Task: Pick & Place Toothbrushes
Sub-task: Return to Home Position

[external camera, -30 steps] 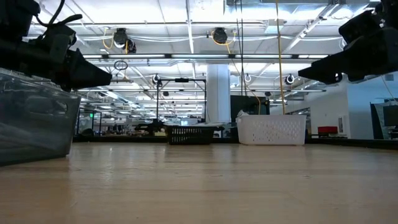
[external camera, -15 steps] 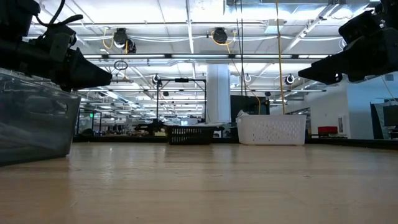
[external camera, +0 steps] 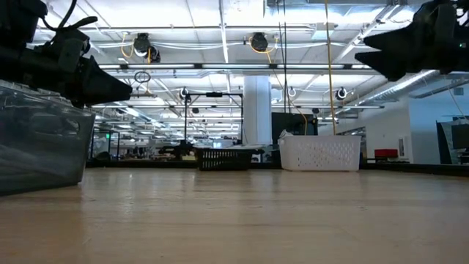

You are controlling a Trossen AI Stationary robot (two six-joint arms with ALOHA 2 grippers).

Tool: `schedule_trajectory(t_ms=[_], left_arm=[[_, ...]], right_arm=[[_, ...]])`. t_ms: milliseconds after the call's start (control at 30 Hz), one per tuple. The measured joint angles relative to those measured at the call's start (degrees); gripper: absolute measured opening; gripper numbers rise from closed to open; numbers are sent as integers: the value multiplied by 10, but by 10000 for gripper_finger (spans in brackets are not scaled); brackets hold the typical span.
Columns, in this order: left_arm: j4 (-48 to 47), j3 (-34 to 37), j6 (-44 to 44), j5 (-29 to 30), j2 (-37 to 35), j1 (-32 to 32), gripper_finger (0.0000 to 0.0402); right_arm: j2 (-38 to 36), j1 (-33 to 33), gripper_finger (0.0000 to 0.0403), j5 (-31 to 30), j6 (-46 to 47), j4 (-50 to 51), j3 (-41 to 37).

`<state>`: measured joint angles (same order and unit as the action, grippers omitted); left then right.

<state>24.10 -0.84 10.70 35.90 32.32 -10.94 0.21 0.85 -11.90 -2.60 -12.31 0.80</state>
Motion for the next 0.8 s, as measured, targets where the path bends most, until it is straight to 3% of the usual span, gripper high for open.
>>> schedule_trajectory(t_ms=[800], left_arm=[[0,0,0,0,-1,0,182]], right_arm=[[5,56,299,0,0,6,0]])
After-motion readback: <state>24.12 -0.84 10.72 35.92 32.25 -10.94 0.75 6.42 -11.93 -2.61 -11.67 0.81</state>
